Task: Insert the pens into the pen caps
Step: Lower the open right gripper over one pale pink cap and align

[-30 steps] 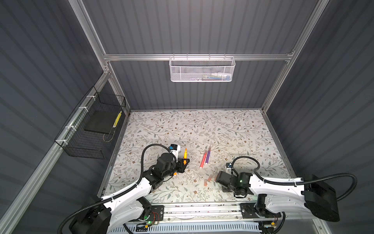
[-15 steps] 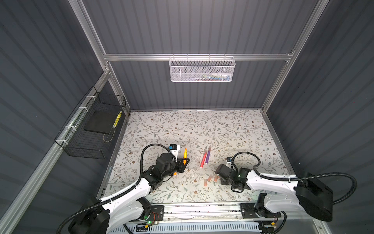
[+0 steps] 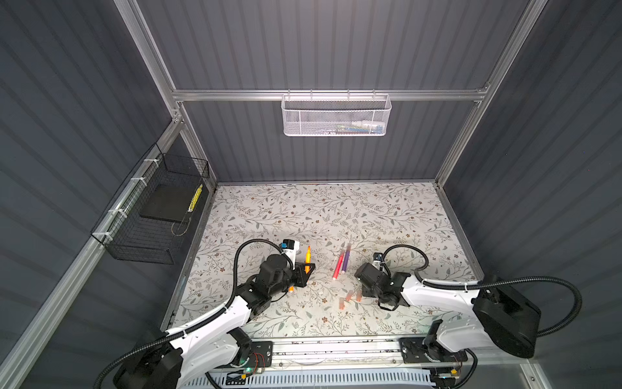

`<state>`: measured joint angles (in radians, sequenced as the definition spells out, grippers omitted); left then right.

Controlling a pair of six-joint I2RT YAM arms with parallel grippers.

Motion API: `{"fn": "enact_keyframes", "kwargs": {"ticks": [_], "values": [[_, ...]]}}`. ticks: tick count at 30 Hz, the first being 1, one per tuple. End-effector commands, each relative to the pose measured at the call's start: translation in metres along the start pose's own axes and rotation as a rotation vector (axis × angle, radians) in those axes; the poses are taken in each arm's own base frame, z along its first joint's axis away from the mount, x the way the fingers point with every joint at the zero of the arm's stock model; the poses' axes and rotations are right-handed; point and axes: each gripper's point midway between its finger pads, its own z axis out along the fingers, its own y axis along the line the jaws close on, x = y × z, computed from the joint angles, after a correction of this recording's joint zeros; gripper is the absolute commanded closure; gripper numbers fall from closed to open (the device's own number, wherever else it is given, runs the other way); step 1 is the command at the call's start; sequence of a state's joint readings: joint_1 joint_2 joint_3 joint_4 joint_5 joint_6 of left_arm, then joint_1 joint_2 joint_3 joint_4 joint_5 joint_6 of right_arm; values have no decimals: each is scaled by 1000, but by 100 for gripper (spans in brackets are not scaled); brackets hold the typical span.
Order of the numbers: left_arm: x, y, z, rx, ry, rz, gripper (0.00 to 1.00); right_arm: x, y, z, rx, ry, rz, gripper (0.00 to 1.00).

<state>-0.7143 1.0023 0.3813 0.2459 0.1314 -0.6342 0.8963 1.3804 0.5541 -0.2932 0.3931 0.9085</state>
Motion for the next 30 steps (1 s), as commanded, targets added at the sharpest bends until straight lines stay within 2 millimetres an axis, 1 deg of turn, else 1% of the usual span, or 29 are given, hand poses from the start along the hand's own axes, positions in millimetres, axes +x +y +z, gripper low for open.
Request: {"fn": "enact_keyframes", "kwargs": {"ticks": [1, 3, 5, 7, 9, 10, 11, 14, 19, 24, 30], "values": [[3, -1, -1, 5, 12, 3, 100, 15, -25, -7, 74, 58, -36, 66], [3, -3, 0, 9, 17, 7, 100, 6, -25, -17, 60, 26, -27, 65], [2, -3, 2, 13, 21, 16, 100, -1, -21, -27, 17, -2, -19, 64], [3, -6, 3, 26, 23, 25, 100, -5, -11, -33, -49, -15, -18, 59], [3, -8, 5, 42, 25, 34, 100, -5, -1, -35, -107, -10, -24, 55], [3, -9, 5, 45, 28, 34, 100, -2, 0, -34, -113, 4, -31, 54], [3, -10, 6, 50, 29, 34, 100, -5, 8, -34, -140, 0, -30, 54], [2, -12, 6, 59, 32, 33, 100, -1, 16, -27, -127, 39, -61, 57], [3, -10, 5, 49, 27, 34, 100, 8, 21, -10, -77, 96, -102, 63], [2, -12, 6, 56, 32, 29, 100, 14, 21, -7, -62, 107, -110, 66], [3, -11, 6, 52, 32, 32, 100, 18, 11, -7, -43, 102, -101, 67]]}}
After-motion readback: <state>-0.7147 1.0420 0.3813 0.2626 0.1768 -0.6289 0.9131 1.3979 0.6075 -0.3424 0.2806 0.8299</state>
